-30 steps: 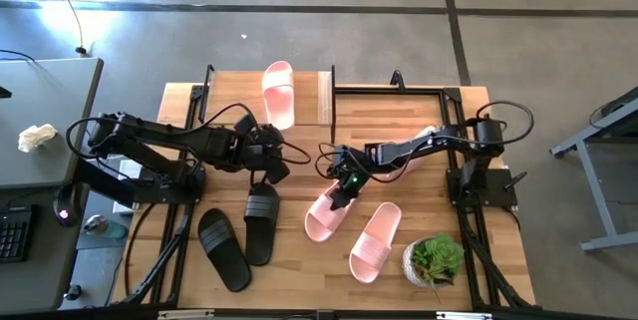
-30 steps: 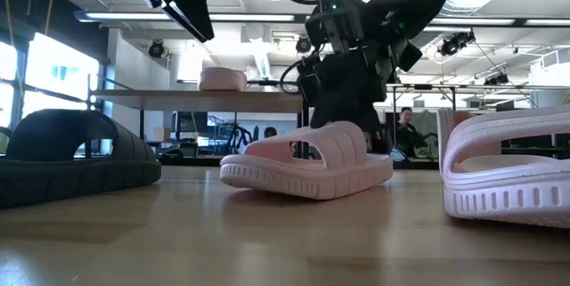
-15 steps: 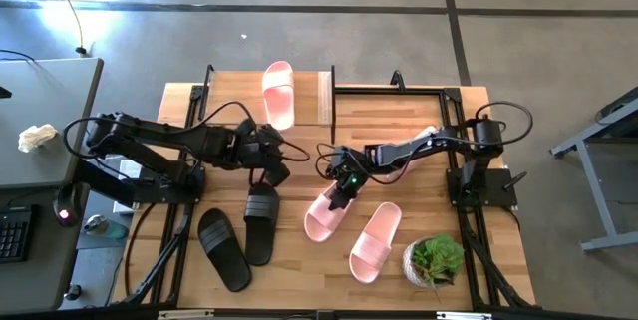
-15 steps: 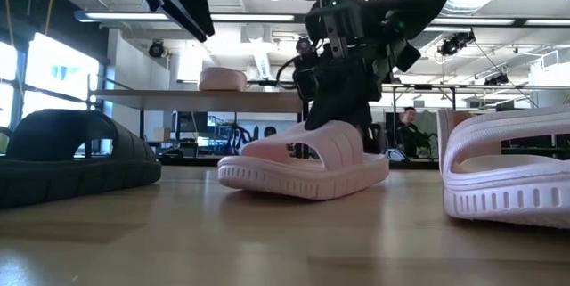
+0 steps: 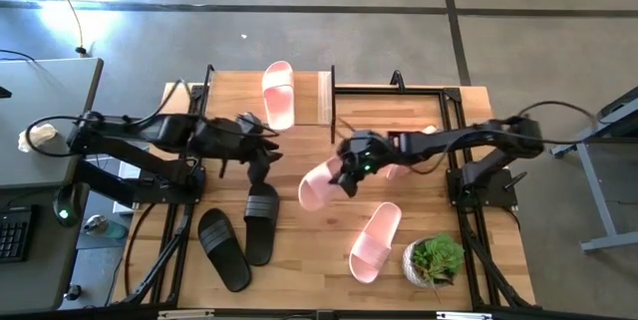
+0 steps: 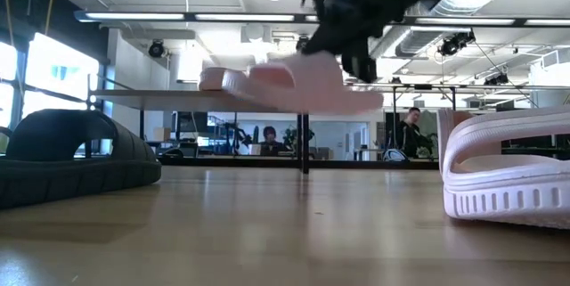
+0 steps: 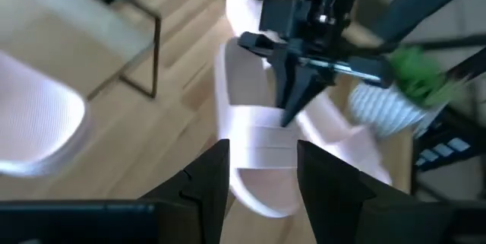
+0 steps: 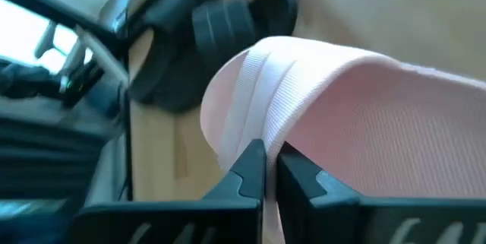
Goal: Pick and place slides into the shelf
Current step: Put the pink slide on the shelf
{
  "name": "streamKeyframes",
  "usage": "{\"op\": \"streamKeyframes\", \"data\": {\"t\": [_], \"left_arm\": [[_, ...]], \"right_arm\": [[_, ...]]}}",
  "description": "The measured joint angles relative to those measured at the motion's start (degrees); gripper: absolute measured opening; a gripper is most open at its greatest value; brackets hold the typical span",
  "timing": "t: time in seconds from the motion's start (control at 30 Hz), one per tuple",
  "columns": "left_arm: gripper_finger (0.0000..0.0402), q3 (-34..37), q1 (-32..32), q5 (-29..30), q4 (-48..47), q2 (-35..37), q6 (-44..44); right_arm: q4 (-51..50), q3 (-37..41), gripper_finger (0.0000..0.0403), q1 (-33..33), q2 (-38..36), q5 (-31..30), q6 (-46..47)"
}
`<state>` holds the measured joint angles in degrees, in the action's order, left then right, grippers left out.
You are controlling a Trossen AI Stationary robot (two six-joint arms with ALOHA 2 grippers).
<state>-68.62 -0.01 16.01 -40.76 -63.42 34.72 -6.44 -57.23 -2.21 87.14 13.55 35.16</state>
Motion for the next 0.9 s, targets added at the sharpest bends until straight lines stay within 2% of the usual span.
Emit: {"op": "streamKeyframes", "data": {"t": [0.3,0.4,0.67,0.9], "left_arm": [[0.014,0.0,0.0,0.5,8.2,2.1,-0.4],[0.014,0.0,0.6,0.4,11.7,1.4,-0.4],[0.014,0.0,8.7,-1.8,16.2,-0.9,0.3],[0.014,0.1,17.2,-15.5,23.3,-3.9,0.5]], "right_arm": [[1.7,0.0,0.0,0.0,-16.6,-25.8,-9.3],[6.1,0.0,0.0,-0.1,-19.9,-30.3,-13.4],[12.2,0.0,0.0,-0.2,-21.3,-29.6,-16.4],[13.7,0.0,0.0,-0.2,-21.3,-28.0,-17.2]]}}
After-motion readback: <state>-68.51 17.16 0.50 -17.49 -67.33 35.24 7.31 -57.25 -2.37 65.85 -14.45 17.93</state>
